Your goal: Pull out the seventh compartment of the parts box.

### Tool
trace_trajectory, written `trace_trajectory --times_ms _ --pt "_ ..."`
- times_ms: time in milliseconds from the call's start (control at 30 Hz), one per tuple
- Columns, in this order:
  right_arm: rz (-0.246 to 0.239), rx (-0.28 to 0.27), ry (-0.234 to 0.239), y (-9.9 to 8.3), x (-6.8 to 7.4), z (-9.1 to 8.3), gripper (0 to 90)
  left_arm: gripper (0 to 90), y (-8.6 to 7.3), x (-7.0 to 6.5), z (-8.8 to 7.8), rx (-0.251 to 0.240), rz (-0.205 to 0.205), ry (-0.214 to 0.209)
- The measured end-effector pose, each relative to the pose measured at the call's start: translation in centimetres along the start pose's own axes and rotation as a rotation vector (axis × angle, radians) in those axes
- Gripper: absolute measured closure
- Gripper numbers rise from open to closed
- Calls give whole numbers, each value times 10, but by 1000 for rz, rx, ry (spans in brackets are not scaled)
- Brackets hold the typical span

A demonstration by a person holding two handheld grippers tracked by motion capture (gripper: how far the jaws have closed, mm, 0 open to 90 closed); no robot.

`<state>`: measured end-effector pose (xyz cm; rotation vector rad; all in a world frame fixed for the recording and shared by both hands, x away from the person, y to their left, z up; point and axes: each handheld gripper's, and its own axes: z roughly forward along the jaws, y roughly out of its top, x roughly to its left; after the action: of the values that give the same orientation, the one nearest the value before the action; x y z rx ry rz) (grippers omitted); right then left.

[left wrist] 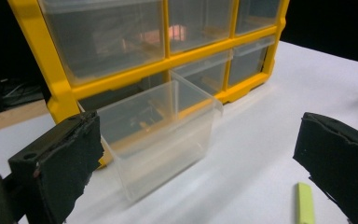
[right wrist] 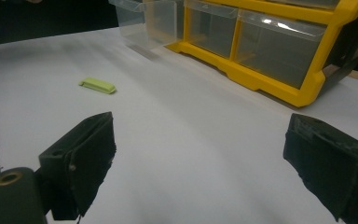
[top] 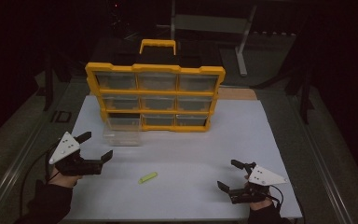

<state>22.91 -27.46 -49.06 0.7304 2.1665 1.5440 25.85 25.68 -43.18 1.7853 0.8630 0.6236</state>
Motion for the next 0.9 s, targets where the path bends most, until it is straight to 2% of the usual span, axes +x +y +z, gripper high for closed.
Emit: trace_trajectory --times_ms 533,600,667,800,900 --pt "-3 3 3 1 1 0 90 5 -38 -14 2 9 -34 -1" --pt "-3 2 3 1 1 0 90 5 -42 -15 2 10 -43 -15" --pt "-3 2 2 1 1 0 90 5 -46 -18 4 14 -23 -5" --pt "-4 3 4 1 1 0 90 5 -53 -18 6 -6 -34 10" --pt "-3 4 4 0 1 0 90 5 -57 -18 9 16 -48 15"
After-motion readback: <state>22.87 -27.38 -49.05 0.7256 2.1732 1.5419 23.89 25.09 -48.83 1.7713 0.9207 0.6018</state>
